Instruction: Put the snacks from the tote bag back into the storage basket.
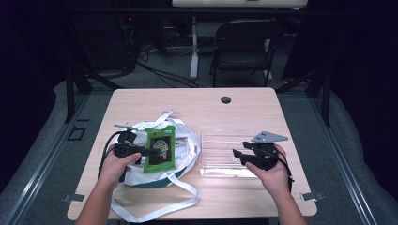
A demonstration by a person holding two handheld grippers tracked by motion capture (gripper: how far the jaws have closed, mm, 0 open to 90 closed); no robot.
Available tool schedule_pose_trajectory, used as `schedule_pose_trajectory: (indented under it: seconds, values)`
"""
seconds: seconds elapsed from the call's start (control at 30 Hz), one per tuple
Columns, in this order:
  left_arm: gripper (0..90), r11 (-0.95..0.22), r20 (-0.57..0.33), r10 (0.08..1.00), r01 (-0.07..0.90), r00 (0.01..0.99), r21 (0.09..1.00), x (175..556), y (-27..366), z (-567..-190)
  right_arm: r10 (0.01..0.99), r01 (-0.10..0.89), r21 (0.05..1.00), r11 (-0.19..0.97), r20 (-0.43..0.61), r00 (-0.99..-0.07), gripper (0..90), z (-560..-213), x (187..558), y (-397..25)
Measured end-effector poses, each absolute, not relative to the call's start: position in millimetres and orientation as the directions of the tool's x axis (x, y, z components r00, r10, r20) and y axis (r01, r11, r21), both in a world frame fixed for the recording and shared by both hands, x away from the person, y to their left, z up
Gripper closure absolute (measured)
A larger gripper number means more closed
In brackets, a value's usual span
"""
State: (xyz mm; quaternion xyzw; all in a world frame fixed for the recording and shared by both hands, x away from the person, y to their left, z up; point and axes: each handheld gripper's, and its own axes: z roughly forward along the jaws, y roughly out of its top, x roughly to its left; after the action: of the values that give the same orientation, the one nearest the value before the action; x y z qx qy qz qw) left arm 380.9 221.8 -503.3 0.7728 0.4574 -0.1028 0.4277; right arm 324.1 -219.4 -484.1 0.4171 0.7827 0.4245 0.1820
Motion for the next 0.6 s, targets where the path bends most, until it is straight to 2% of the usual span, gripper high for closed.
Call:
schedule_pose_trajectory:
  seconds: [0.6]
  values:
    - [73.9, -0.150, -0.458, 0.631, 0.679, 0.626, 0.719, 373, 231, -486, 0.807, 0.490, 0.820, 0.295, 0.061, -0.588, 46.1, -484, 324, -220]
